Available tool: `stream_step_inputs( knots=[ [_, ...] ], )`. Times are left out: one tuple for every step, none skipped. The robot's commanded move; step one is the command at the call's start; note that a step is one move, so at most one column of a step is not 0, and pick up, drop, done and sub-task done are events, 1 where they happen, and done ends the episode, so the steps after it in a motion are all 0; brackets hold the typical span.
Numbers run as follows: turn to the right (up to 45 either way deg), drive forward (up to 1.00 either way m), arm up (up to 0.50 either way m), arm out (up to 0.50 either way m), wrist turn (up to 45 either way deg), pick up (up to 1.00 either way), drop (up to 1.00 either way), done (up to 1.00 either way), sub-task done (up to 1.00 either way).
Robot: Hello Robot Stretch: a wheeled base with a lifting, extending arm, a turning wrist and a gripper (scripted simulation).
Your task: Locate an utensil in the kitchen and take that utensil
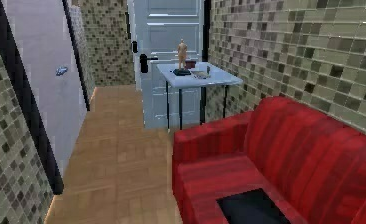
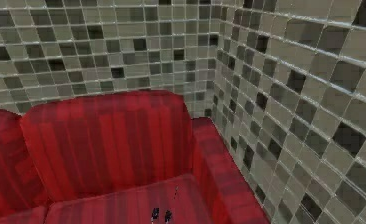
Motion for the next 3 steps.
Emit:
stream_step_inputs(
  knots=[
    [-15.0, 0.00, 0.00, 0.00, 0.0, 0.00, 0.00, 0.00, 0.00],
    [0.0, 1.00, 0.00, 0.00, 0.0, 0.00, 0.00, 0.00, 0.00],
    [0.0, 1.00, 0.00, 0.00, 0.0, 0.00, 0.00, 0.00, 0.00]
  ],
)
